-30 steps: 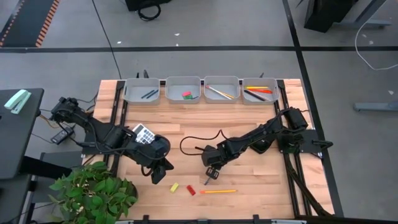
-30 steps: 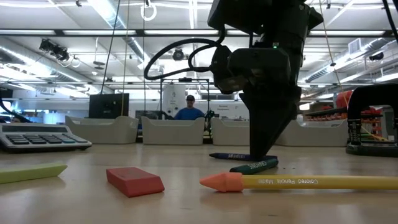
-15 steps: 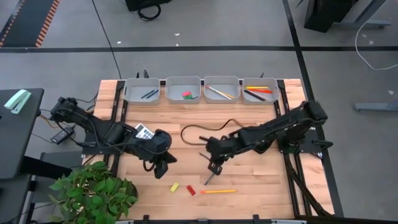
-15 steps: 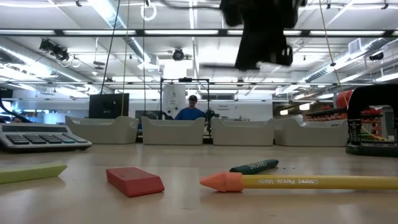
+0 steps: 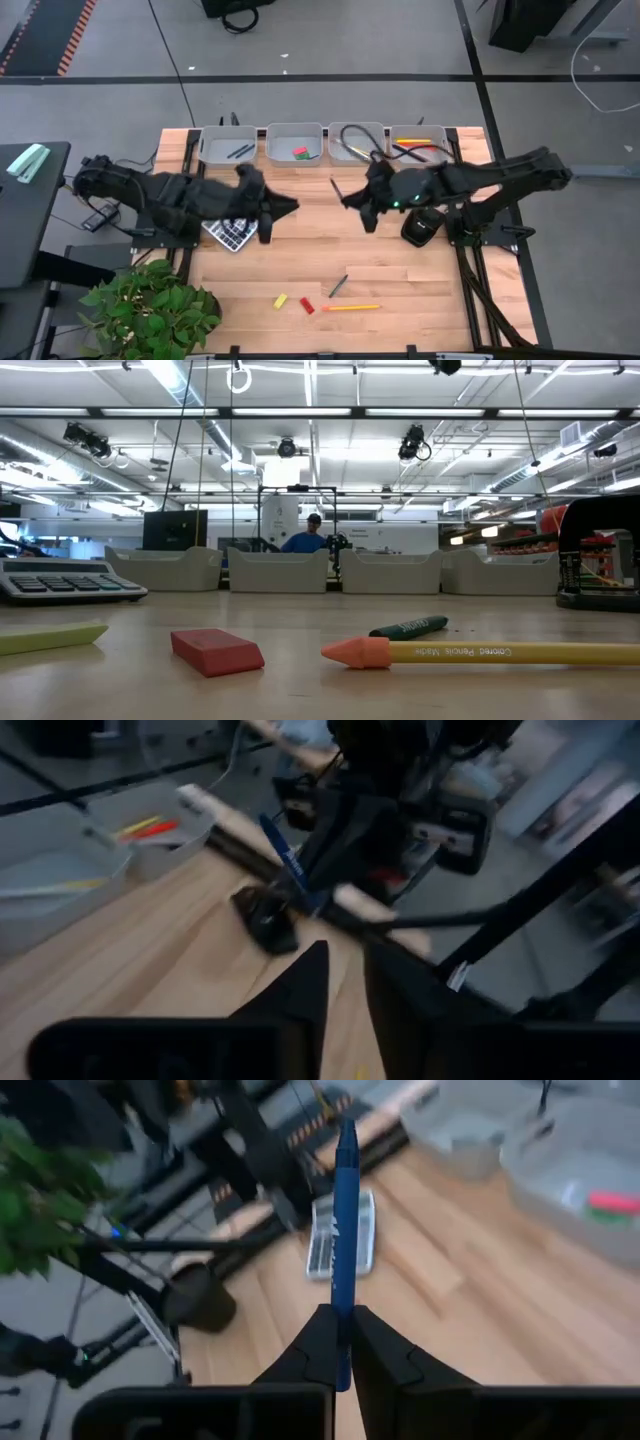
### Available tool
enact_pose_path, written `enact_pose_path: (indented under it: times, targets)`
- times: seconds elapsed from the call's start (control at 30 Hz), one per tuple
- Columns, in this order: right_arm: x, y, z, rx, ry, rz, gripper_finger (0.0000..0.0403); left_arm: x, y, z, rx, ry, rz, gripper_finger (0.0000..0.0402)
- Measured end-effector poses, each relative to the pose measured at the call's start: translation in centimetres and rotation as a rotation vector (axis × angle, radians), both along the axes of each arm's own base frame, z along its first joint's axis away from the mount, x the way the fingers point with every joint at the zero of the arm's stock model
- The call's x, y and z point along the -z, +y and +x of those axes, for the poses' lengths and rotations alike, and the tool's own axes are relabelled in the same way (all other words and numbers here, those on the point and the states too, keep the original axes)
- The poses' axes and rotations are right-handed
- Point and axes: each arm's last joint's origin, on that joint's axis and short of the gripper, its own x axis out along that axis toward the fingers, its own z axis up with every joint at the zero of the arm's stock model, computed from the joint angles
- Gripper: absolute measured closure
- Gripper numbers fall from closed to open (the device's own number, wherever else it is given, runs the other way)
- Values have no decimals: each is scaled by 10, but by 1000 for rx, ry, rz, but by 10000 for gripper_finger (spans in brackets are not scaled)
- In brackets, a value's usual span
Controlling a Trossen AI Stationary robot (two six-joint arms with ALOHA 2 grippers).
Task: Sort crayons/erasers/pens/pencils in bins
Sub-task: Put the blue crayon into the gray bin
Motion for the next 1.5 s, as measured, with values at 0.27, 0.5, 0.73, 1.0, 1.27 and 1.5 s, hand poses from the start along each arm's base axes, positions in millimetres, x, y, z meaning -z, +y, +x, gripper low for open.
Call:
enact_pose_path:
  times: [0.27, 0.5, 0.73, 1.0, 1.27, 1.5]
  targets:
    - [-36, -7, -10, -26, -264, -75, 379, -10, 31, 27, -35, -191, -60, 231]
    - [-37, -11, -4, -26, -287, -109, 379, -14, 46, 39, -96, -289, -98, 185]
    - [-34, -23, 7, -53, -305, -111, 379, -6, 50, 52, -113, -299, -107, 208]
    - [-32, -38, 10, -85, -300, -93, 379, -4, 49, 64, -122, -339, -59, 226]
    - [-31, -41, 11, -96, -296, -91, 379, -3, 56, 64, -168, -337, -46, 241]
    - [-31, -40, 11, -110, -297, -87, 379, -1, 58, 66, -178, -308, 29, 262]
